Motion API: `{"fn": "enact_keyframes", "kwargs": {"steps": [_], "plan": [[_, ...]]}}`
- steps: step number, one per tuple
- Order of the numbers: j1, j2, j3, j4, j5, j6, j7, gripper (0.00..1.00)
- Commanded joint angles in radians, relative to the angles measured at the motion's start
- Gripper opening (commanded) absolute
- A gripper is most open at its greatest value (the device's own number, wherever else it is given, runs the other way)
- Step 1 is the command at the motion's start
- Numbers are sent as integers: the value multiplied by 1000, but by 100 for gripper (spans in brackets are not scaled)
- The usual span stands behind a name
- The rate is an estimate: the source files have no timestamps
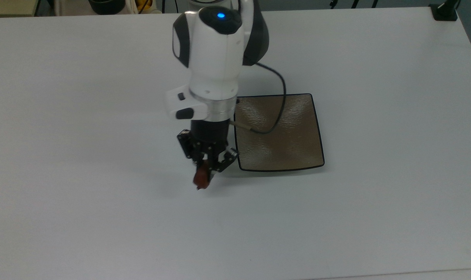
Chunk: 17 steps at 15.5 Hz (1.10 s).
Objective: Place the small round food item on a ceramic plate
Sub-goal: 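Carry the held food item over the square ceramic plate and lower it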
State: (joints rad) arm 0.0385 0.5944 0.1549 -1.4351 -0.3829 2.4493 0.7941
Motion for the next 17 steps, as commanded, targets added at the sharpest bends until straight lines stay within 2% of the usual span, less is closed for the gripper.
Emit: {"fn": "enact_keyframes", "kwargs": {"steps": [1,5,11,12,15,17], "plan": [[23,-105,40,-146,-4,-18,8,25],[46,-154,101,-215,-4,-39,8,27],[121,-154,114,-254,-4,-41,10,33],[132,-153,114,-258,-4,-41,10,43],[142,-133,115,-254,-5,-64,8,98],[142,-133,115,-252,-5,-67,7,100]]}}
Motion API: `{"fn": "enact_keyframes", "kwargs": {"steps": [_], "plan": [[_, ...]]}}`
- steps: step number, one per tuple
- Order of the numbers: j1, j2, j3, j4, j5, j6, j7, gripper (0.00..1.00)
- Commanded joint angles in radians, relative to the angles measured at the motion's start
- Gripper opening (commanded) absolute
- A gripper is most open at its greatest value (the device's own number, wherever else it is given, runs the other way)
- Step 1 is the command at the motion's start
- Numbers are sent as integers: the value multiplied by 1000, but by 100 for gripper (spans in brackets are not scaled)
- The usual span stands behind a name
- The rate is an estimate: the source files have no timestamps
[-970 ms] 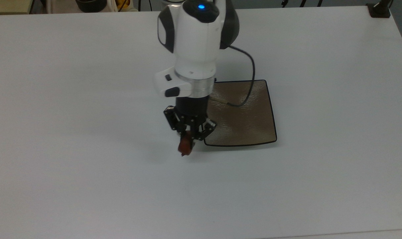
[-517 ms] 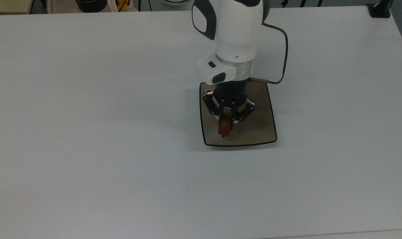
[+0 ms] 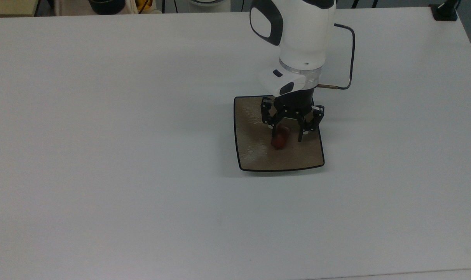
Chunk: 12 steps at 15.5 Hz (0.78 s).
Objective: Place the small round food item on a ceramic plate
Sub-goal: 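Open the gripper to release the food item onto the plate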
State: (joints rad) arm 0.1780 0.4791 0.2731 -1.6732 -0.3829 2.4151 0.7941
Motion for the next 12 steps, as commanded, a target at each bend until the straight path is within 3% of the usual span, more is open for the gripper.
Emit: {"fn": "enact_keyframes", "kwargs": {"steps": [1,7,9,12], "plan": [[1,-17,-3,-13,-5,-34,7,100],[-6,-56,0,9,2,-177,-62,100],[-15,-106,-3,3,103,-221,-194,100],[-37,-203,-35,3,267,-449,-500,100]]}}
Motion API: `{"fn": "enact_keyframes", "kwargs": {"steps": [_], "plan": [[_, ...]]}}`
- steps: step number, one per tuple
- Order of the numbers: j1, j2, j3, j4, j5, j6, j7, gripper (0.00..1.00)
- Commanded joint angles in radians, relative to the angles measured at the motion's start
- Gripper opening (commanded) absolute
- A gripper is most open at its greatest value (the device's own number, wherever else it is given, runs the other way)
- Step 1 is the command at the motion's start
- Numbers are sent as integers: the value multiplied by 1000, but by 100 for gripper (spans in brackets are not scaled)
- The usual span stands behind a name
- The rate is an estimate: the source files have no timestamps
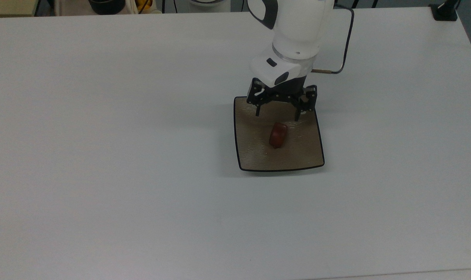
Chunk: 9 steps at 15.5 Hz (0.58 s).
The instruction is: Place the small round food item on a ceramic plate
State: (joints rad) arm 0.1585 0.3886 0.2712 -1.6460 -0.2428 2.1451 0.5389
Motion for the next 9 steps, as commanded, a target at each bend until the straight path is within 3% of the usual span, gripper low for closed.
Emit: {"fn": "enact_keyframes", "kwargs": {"steps": [1,7,9], "plan": [[-14,-157,-68,-38,160,-247,-322,100],[-10,-328,-156,-175,177,-330,-465,100],[-16,-376,-184,-201,221,-326,-465,100]]}}
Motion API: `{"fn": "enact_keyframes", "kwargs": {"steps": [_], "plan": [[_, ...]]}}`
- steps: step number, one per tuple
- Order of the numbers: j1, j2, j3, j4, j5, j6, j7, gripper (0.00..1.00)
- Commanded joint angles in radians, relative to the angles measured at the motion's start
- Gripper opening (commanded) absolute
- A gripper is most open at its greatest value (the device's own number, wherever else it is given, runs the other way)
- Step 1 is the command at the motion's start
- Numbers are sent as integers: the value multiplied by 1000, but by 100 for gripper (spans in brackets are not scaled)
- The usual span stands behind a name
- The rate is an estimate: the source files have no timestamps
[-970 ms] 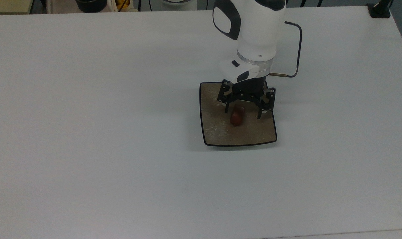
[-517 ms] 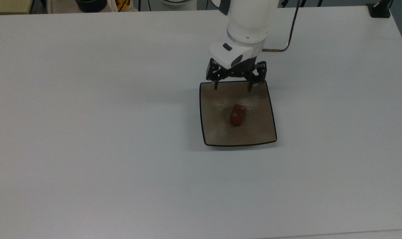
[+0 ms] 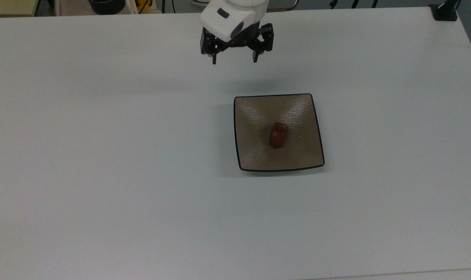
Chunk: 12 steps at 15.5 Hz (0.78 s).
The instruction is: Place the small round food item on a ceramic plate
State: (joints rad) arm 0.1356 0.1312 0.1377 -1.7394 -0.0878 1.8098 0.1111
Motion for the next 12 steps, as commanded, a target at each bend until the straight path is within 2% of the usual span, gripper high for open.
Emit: {"fn": "enact_keyframes", "kwargs": {"steps": [1,4,6,12], "plan": [[6,-128,-72,-106,110,11,-48,100],[-13,-153,-113,-103,184,11,-77,100],[-46,-160,-118,-91,203,3,-114,100],[-53,-157,-119,-74,171,8,-140,100]]}}
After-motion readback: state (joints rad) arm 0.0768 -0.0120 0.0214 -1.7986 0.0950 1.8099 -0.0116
